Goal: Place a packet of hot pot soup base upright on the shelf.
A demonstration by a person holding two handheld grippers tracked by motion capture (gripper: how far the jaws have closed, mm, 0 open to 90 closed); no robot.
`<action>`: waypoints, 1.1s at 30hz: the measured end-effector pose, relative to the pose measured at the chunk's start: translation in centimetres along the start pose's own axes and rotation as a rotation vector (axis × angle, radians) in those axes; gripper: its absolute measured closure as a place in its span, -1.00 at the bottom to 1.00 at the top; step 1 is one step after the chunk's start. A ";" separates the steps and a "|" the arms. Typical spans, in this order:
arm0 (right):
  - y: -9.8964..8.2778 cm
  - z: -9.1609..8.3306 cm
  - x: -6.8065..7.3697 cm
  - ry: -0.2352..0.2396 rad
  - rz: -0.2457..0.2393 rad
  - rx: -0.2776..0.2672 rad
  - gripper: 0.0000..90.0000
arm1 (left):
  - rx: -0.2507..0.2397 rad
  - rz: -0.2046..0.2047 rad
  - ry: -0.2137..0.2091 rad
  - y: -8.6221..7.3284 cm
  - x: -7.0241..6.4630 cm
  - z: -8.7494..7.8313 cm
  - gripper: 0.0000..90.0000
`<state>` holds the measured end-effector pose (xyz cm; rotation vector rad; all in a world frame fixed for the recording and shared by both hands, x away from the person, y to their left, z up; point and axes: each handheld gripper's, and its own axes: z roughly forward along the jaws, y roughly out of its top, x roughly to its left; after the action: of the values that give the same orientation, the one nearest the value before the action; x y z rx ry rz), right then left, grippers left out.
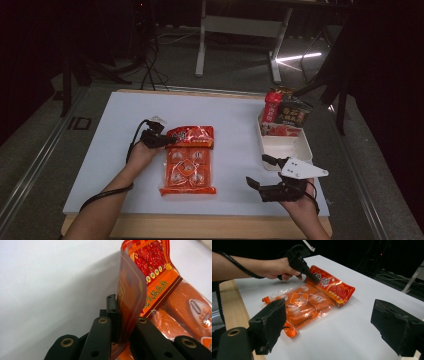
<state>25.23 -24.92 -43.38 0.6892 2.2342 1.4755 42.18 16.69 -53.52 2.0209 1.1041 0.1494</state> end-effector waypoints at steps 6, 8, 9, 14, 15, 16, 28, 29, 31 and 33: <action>-0.2 0.1 -0.2 0.009 0.008 0.013 -0.77 | -0.049 0.026 0.000 0.7 -1.0 -1.9 0.99; -0.2 0.1 -0.3 0.013 0.013 0.004 -0.77 | -0.063 0.036 0.001 1.0 -1.4 -2.6 0.99; -0.1 0.0 -0.3 0.018 0.015 0.003 -0.77 | -0.069 0.041 -0.001 1.2 -1.7 -3.0 0.99; -0.1 0.1 0.0 -0.003 -0.010 0.012 -0.76 | -0.106 0.069 -0.007 1.6 -2.7 -4.5 0.99; -0.1 0.1 0.0 0.002 -0.013 0.018 -0.76 | -0.115 0.076 -0.014 1.7 -3.0 -5.0 0.99; 0.0 0.2 0.0 0.000 -0.021 0.029 -0.75 | -0.127 0.079 -0.016 1.8 -3.2 -5.3 1.00; 0.4 0.0 -0.3 -0.003 0.003 0.004 -0.77 | -0.193 0.149 -0.058 2.2 -6.5 -8.9 1.00; 0.5 0.0 -0.2 -0.001 -0.004 0.013 -0.77 | -0.193 0.149 -0.058 2.2 -6.5 -8.9 1.00; 0.5 0.0 -0.1 -0.004 -0.016 0.007 -0.77 | -0.202 0.161 -0.069 2.3 -7.1 -9.3 1.00; 0.6 0.0 0.1 -0.001 -0.011 0.003 -0.77 | -0.212 0.184 -0.073 2.4 -7.8 -9.7 0.99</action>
<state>25.24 -24.66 -42.88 0.6771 2.2364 1.4659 34.64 15.99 -43.37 1.9181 0.8197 0.2732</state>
